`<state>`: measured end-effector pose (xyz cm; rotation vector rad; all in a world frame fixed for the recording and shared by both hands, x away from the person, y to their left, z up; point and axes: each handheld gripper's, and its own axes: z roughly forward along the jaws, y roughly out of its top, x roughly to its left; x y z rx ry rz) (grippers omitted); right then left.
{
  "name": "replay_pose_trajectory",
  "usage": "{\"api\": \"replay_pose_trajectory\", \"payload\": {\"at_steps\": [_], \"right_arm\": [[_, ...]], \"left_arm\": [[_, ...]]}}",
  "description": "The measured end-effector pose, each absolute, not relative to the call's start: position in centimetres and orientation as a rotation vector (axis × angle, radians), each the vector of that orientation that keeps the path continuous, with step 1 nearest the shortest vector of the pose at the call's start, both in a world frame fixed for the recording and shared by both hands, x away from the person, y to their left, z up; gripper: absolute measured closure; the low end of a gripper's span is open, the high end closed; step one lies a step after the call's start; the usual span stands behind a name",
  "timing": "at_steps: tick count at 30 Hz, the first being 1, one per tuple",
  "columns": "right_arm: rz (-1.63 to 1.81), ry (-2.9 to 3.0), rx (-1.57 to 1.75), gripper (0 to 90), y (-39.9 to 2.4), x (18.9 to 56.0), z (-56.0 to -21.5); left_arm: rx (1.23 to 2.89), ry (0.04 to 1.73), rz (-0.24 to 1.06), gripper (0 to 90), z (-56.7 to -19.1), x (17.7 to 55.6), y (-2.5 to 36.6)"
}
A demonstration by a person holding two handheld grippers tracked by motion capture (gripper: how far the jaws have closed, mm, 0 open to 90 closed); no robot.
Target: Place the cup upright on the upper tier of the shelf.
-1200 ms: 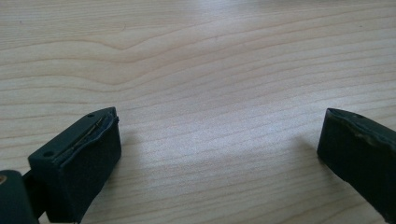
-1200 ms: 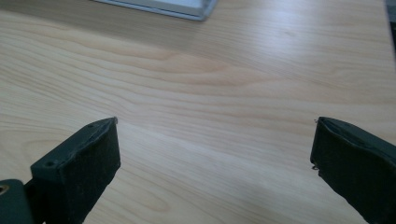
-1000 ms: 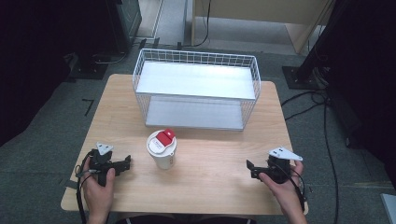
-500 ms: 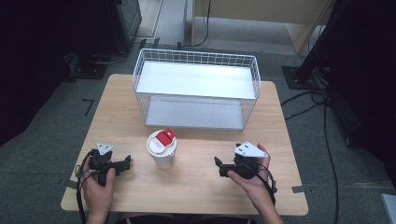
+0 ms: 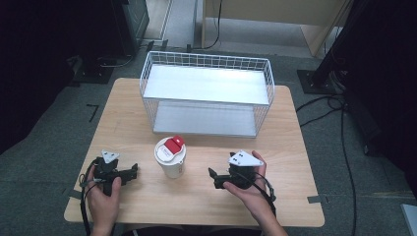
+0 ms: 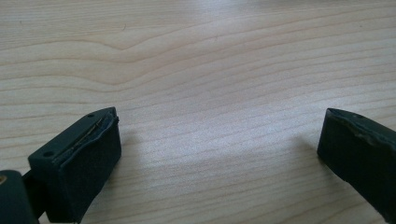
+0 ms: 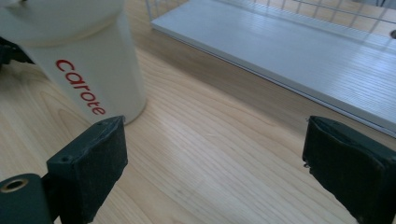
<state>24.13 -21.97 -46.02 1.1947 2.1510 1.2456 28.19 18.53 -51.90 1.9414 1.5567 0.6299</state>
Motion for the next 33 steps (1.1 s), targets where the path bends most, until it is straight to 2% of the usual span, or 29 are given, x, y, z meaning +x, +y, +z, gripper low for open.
{"api": "replay_pose_trajectory", "payload": {"at_steps": [4,7,33], "right_arm": [[1.288,2.169,1.169,6.9,-20.7,24.2,-46.2],[1.327,2.173,1.170,12.2,-19.9,24.1,-46.3],[1.456,2.223,1.108,13.3,-13.7,24.5,-47.8]], "left_arm": [[1.942,1.557,0.630,0.0,-51.9,28.2,18.5],[1.941,1.557,0.630,0.0,-51.9,28.2,18.5],[1.941,1.557,0.630,0.0,-51.9,28.2,18.5]]}}
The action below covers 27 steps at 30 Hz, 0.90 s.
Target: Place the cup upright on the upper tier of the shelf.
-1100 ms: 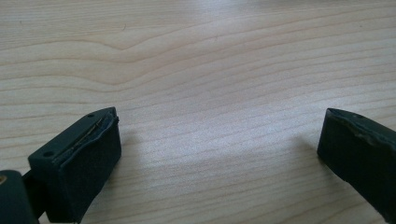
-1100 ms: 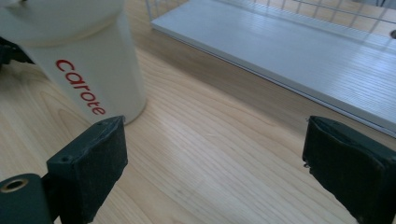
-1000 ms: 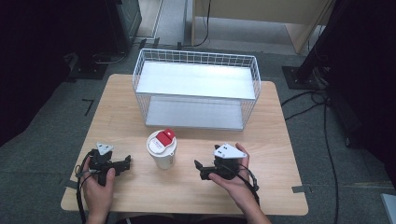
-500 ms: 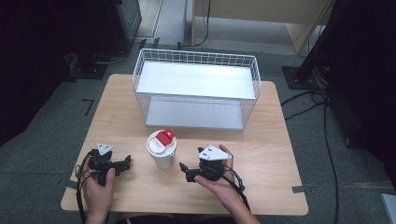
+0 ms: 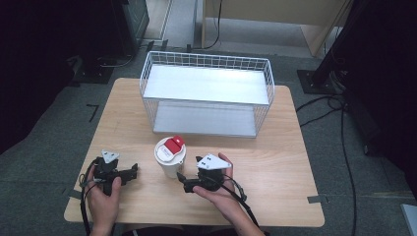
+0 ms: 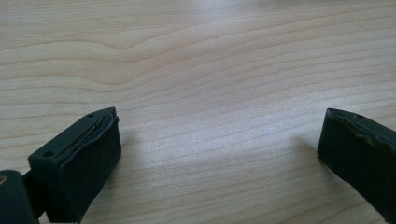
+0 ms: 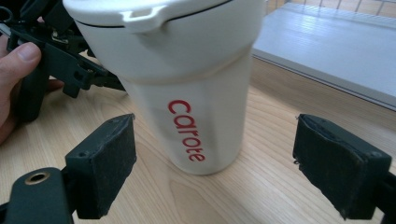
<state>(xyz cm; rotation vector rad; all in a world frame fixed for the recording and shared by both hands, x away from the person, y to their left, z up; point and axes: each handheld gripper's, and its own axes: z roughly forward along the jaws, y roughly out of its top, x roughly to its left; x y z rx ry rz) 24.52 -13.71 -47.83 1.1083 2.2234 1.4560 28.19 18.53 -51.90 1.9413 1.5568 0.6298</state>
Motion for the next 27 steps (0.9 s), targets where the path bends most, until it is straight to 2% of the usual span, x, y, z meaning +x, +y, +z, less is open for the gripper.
{"api": "replay_pose_trajectory", "payload": {"at_steps": [27], "right_arm": [[1.456,2.105,1.131,10.8,-9.1,25.4,-48.9]], "left_arm": [[1.940,1.557,0.629,0.0,-51.9,28.2,18.5]]}}
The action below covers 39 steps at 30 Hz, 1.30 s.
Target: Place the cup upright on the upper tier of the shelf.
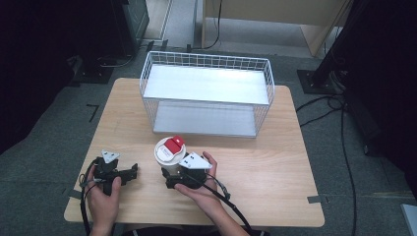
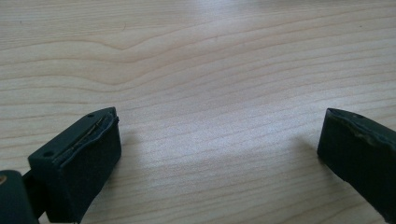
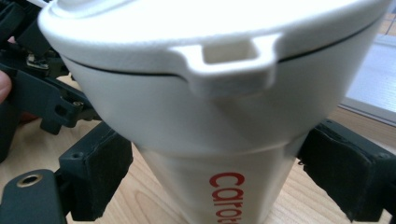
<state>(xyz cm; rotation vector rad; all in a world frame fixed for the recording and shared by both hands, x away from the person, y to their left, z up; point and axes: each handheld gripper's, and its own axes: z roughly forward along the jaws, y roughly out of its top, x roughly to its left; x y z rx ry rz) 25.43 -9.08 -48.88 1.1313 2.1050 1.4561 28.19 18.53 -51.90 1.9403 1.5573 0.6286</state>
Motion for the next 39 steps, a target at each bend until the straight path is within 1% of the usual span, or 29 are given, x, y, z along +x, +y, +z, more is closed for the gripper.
{"api": "replay_pose_trajectory", "payload": {"at_steps": [16,20,23,39], "right_arm": [[1.491,1.976,1.166,6.3,-7.5,25.8,-50.1],[1.503,1.947,1.169,6.5,-7.4,25.7,-50.3],[1.534,1.895,1.156,8.9,-7.3,25.7,-50.2],[1.532,1.858,1.145,10.1,-7.2,25.5,-50.2]], "left_arm": [[1.940,1.558,0.629,0.0,-51.9,28.2,18.5],[1.940,1.557,0.629,0.0,-51.9,28.2,18.5],[1.941,1.557,0.629,0.0,-51.9,28.2,18.5],[1.941,1.557,0.630,0.0,-51.9,28.2,18.5]]}}
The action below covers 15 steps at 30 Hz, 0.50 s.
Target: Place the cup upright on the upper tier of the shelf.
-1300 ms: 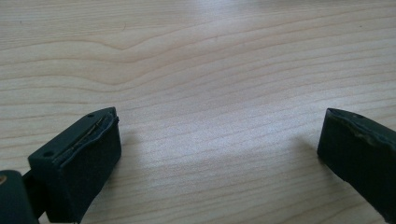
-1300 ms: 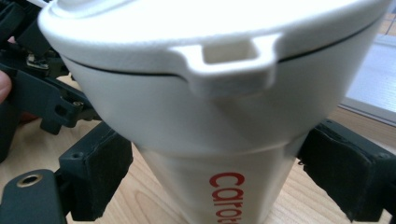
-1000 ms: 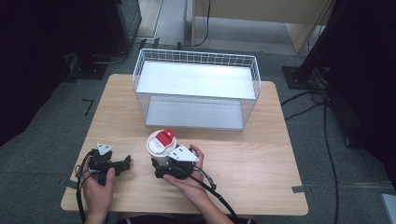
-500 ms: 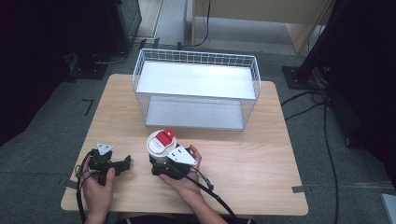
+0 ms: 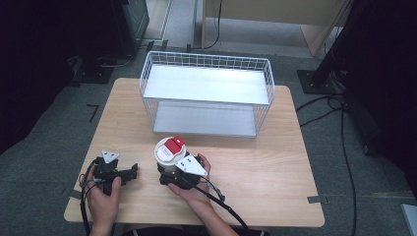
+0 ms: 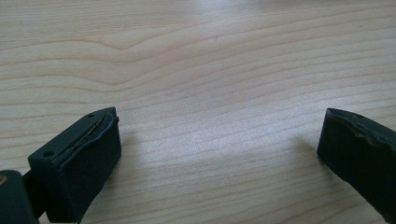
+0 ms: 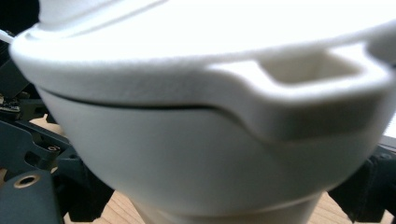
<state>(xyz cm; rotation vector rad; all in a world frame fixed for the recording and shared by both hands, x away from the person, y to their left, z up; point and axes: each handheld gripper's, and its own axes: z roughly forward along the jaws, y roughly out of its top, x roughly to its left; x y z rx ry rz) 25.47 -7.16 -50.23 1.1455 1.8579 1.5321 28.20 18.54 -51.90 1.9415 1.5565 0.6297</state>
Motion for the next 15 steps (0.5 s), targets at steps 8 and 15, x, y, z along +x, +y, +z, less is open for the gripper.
{"api": "replay_pose_trajectory", "payload": {"at_steps": [8,15], "right_arm": [[1.539,1.865,1.133,10.5,-7.24,25.30,-50.18],[1.561,1.849,1.130,10.7,-7.21,25.08,-49.78]], "left_arm": [[1.943,1.557,0.629,0.0,-51.89,28.20,18.54],[1.938,1.557,0.630,0.0,-51.90,28.20,18.52]]}}
